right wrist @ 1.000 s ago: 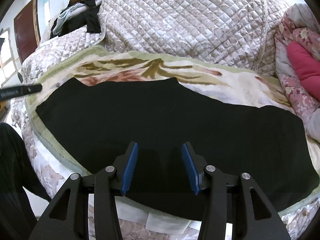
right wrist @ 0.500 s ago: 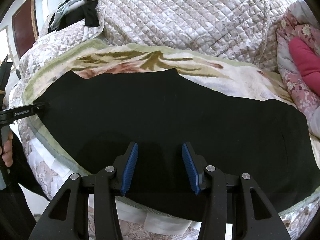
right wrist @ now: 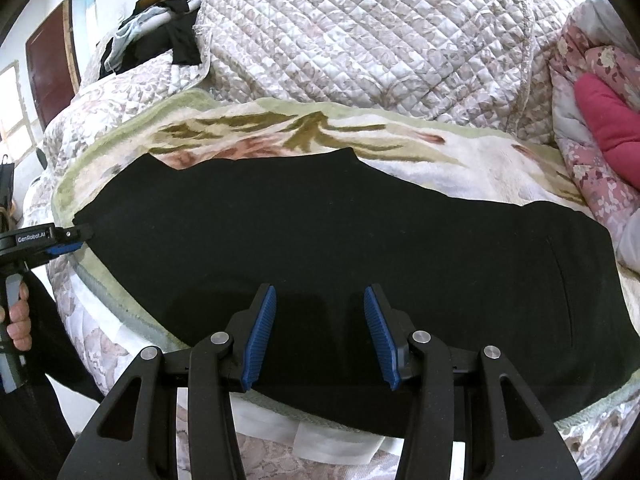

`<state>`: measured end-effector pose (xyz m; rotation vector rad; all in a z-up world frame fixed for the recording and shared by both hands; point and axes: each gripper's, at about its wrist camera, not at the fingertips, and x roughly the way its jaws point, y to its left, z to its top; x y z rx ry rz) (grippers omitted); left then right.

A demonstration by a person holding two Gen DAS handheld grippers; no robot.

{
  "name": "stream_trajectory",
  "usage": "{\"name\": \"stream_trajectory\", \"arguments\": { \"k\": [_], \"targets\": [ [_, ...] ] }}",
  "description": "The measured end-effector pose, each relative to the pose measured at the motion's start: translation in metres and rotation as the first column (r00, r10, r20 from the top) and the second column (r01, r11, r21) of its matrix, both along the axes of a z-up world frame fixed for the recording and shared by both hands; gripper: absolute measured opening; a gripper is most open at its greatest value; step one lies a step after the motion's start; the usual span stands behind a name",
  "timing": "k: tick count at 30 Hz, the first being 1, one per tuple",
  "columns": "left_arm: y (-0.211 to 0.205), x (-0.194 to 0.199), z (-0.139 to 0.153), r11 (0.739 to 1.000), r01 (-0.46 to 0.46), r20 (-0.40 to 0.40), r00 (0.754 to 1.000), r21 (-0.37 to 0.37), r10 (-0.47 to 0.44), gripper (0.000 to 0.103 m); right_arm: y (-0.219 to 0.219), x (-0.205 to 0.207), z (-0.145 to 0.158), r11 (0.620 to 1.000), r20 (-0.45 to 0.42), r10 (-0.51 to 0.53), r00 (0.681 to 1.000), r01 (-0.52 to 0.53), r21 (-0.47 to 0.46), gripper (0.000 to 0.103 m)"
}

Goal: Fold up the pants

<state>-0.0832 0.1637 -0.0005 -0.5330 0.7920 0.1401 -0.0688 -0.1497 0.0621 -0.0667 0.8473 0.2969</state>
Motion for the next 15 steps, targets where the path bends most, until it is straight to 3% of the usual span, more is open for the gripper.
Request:
{"name": "stream_trajectory", "arguments": {
  "k": [9, 12, 14, 15],
  "targets": [
    [0.005, 0.022, -0.003, 0.998, -0.057, 0.036, 0.998, 0.021, 0.057, 0.040, -0.004, 0.000, 0.002, 1.000, 0.006, -0.011, 1.000, 0.011, 0.015, 0.047],
    [0.005, 0.028, -0.002, 0.996, -0.075, 0.026, 0.997, 0.054, 0.073, 0.028, -0.007, 0.000, 0.002, 0.999, 0.004, -0.020, 1.000, 0.020, 0.025, 0.047],
    [0.004, 0.031, -0.001, 0.993, -0.075, 0.013, 0.997, 0.087, 0.074, 0.013, -0.009, 0.000, 0.004, 0.999, 0.007, -0.027, 1.000, 0.027, 0.035, 0.047],
    [0.005, 0.032, 0.000, 0.994, -0.071, 0.010, 0.997, 0.081, 0.070, 0.011, -0.011, 0.000, 0.005, 0.999, 0.008, -0.033, 0.999, 0.033, 0.041, 0.047]
  ]
}}
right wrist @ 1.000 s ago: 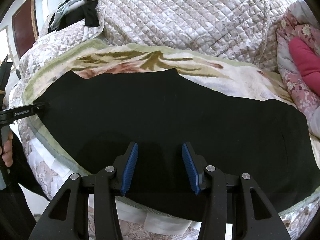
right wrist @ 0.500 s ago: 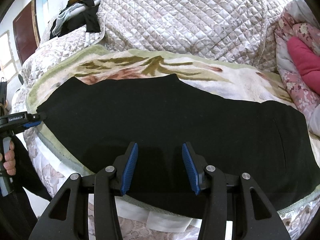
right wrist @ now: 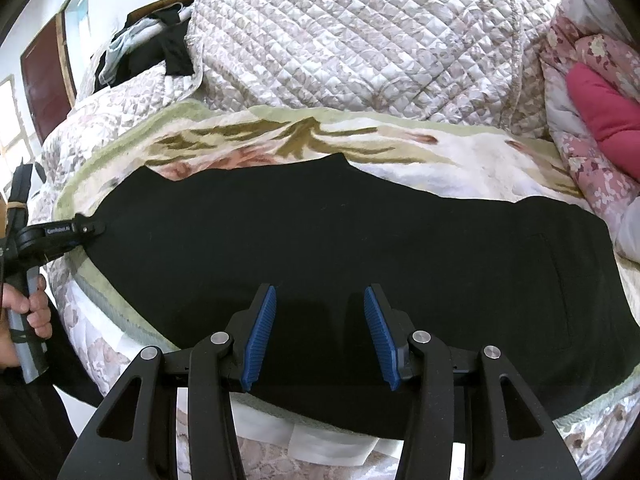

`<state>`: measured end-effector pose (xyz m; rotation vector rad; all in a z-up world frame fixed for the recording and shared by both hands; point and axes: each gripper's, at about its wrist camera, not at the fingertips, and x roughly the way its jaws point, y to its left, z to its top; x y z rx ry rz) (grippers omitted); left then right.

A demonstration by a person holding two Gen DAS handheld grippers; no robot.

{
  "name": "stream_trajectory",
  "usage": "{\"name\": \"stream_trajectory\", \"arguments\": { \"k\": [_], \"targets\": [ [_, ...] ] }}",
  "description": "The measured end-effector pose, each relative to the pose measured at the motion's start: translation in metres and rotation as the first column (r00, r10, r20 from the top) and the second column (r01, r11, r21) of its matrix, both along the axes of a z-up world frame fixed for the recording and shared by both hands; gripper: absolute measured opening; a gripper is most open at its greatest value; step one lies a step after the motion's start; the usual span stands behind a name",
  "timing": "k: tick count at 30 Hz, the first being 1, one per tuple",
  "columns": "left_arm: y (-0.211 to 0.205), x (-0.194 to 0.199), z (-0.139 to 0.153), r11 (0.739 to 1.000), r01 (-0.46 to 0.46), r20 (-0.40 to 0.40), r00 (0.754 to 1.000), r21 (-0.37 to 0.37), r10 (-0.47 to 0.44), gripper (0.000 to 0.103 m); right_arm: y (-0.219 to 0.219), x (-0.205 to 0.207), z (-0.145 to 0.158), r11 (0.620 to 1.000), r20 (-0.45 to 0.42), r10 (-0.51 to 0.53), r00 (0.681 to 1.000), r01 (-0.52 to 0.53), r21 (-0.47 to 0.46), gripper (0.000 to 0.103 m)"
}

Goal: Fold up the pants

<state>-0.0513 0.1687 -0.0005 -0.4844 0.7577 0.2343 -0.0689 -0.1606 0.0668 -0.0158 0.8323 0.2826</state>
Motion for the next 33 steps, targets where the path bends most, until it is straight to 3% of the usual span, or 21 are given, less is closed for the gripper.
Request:
{"name": "stream_trajectory", "arguments": {
  "k": [8, 13, 20, 27, 30, 33],
  "targets": [
    [-0.022, 0.005, 0.039, 0.993, 0.113, 0.068, 0.991, 0.031, -0.115, 0.007, -0.025, 0.004, -0.001, 0.995, -0.033, -0.090, 0.995, 0.092, 0.041, 0.047],
    [-0.065, 0.028, 0.071, 0.960, 0.270, 0.113, 0.954, 0.076, -0.277, 0.007, -0.048, 0.005, 0.002, 0.982, -0.047, -0.162, 0.986, 0.166, 0.089, 0.047],
    [-0.157, 0.053, 0.083, 0.857, 0.505, 0.123, 0.848, 0.105, -0.515, 0.007, -0.072, 0.001, 0.004, 0.959, -0.061, -0.243, 0.968, 0.249, 0.138, 0.047],
    [-0.229, 0.045, 0.033, 0.719, 0.694, 0.031, 0.718, 0.034, -0.695, 0.007, -0.084, -0.001, 0.003, 0.945, -0.074, -0.277, 0.958, 0.286, 0.161, 0.047],
    [-0.238, 0.037, 0.017, 0.686, 0.727, -0.007, 0.686, 0.032, -0.727, 0.007, -0.084, 0.000, 0.002, 0.943, -0.083, -0.276, 0.957, 0.287, 0.171, 0.047],
    [-0.233, 0.032, 0.023, 0.669, 0.743, 0.012, 0.669, 0.013, -0.743, 0.008, -0.081, 0.001, 0.002, 0.945, -0.082, -0.268, 0.960, 0.278, 0.174, 0.047]
  ]
}}
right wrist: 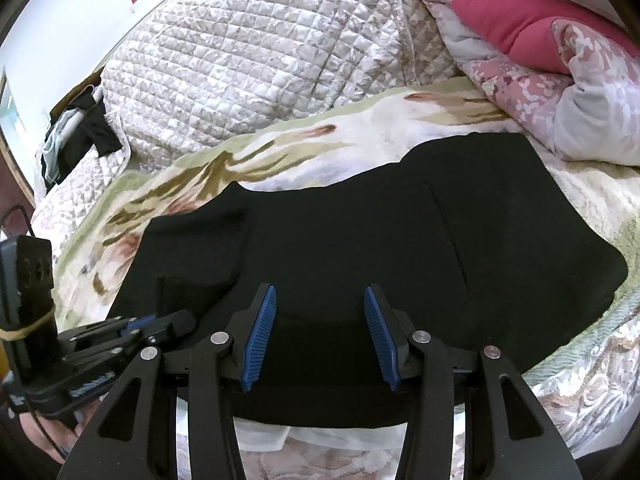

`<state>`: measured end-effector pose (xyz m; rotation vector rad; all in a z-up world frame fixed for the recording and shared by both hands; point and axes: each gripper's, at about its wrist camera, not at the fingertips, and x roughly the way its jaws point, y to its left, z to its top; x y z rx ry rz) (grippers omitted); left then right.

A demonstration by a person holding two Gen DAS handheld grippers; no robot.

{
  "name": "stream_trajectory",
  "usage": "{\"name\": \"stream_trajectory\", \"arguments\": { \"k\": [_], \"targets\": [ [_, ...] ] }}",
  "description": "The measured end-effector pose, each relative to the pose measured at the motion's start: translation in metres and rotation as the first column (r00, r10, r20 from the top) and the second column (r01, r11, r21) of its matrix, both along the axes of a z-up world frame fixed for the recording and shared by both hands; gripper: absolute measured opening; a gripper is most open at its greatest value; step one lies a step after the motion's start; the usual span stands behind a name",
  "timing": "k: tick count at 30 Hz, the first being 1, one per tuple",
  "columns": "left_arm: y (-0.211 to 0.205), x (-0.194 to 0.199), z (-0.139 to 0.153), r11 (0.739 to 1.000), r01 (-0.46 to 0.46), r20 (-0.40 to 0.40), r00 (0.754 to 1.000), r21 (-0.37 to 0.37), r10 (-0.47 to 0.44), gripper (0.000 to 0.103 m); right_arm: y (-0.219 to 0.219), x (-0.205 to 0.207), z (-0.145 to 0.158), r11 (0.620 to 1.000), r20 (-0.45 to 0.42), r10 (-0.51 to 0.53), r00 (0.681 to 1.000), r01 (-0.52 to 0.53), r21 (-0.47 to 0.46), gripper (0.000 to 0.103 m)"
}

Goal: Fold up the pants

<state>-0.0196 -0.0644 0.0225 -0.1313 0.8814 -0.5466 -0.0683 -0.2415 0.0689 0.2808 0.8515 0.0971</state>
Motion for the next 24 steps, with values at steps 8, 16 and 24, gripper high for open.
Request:
{"name": "stream_trajectory", "arguments": {
  "k": [8, 16, 24],
  "targets": [
    [0.021, -0.018, 0.018, 0.995, 0.034, 0.011, 0.999, -0.097, -0.033, 0.014, 0.005, 0.005, 0.002, 0.990, 0.025, 0.079, 0.997, -0.082, 0.118, 0.047],
    [0.072, 0.008, 0.024, 0.986, -0.164, 0.079, 0.983, 0.004, 0.163, 0.026, 0.034, 0.055, -0.005, 0.949, -0.038, 0.230, 0.972, -0.216, 0.229, 0.047],
    [0.098, 0.017, 0.000, 0.972, -0.234, 0.044, 0.971, -0.005, 0.234, 0.026, 0.046, 0.089, -0.036, 0.912, -0.130, 0.290, 0.948, -0.232, 0.340, 0.047]
  ]
}}
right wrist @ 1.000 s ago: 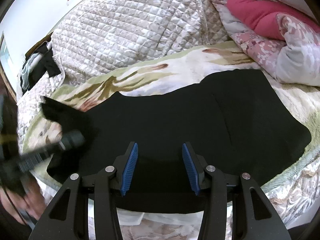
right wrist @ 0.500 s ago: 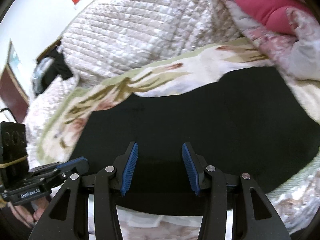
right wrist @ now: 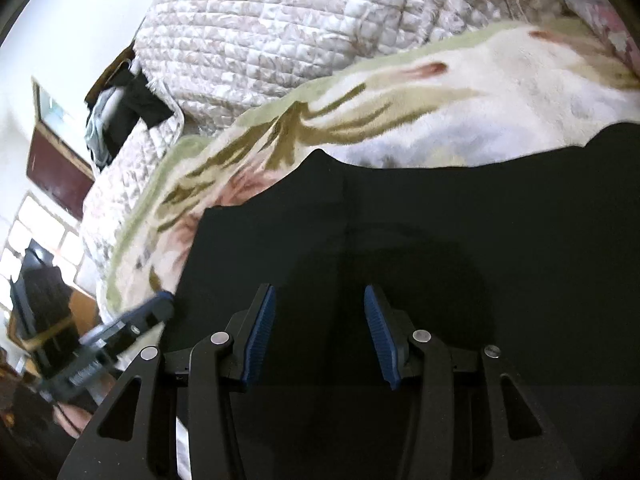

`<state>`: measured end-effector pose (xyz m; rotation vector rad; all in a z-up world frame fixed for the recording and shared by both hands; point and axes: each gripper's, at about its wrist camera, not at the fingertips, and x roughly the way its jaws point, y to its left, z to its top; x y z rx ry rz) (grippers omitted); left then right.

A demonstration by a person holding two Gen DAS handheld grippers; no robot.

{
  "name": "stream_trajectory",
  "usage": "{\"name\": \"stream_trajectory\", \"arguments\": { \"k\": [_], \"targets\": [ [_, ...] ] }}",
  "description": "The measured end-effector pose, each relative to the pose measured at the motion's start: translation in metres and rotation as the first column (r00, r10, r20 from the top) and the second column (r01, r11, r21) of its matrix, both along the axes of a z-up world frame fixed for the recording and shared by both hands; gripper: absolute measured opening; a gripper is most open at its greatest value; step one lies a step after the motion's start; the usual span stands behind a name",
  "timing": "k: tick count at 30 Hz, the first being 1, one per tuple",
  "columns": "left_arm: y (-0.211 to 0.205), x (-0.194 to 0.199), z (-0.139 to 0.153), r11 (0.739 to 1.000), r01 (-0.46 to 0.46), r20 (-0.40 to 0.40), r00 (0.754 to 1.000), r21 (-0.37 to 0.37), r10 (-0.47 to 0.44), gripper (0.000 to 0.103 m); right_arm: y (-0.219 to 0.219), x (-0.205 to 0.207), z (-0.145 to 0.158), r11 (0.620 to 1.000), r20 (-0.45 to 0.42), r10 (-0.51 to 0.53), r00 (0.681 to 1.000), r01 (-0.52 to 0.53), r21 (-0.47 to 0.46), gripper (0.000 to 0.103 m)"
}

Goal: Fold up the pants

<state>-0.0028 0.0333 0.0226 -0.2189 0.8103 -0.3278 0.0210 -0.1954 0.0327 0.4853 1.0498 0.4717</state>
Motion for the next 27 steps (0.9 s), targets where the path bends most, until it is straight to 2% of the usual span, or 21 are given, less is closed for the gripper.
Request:
{"name": "stream_trajectory", "arguments": {
  "k": [6, 9, 11, 12, 13, 19, 21, 23, 27],
  "targets": [
    [-0.002, 0.000, -0.002, 1.000, 0.007, 0.003, 1.000, -0.012, -0.007, 0.026, 0.003, 0.005, -0.002, 0.998, -0.010, 0.029, 1.000, -0.028, 0.064, 0.046],
    [-0.004, -0.002, -0.004, 1.000, 0.012, 0.008, 1.000, 0.003, -0.012, 0.026, 0.011, 0.016, -0.003, 0.999, 0.001, 0.034, 0.999, -0.034, 0.006, 0.043],
    [-0.005, -0.001, -0.004, 1.000, 0.009, 0.003, 1.000, 0.005, -0.009, 0.026, 0.015, 0.017, -0.001, 0.999, 0.000, 0.039, 0.999, -0.039, 0.013, 0.039],
    [-0.005, -0.001, -0.005, 1.000, 0.006, 0.001, 1.000, 0.005, -0.006, 0.026, 0.015, 0.016, -0.002, 0.999, -0.006, 0.044, 0.999, -0.044, 0.032, 0.017],
    [-0.004, -0.001, -0.005, 1.000, 0.003, 0.001, 1.000, 0.005, -0.003, 0.026, 0.016, 0.015, -0.003, 0.998, -0.019, 0.043, 0.999, -0.042, 0.048, 0.004],
    [0.003, -0.006, 0.000, 1.000, -0.014, 0.020, 1.000, 0.000, 0.014, 0.026, -0.007, -0.007, 0.020, 0.998, 0.055, -0.034, 0.998, 0.030, 0.063, 0.003],
    [0.004, -0.006, 0.000, 1.000, -0.013, 0.021, 1.000, -0.003, 0.013, 0.026, -0.018, -0.007, 0.008, 0.997, 0.011, -0.076, 0.997, 0.076, 0.024, 0.003],
    [0.003, -0.005, -0.001, 1.000, -0.010, 0.011, 1.000, -0.005, 0.010, 0.026, -0.026, -0.007, -0.008, 0.994, -0.042, -0.102, 0.994, 0.104, 0.036, 0.003],
    [0.000, -0.008, -0.002, 1.000, 0.005, 0.008, 1.000, 0.001, -0.005, 0.026, -0.023, -0.011, 0.004, 0.996, 0.007, -0.087, 0.996, 0.087, 0.002, 0.003]
  ]
}}
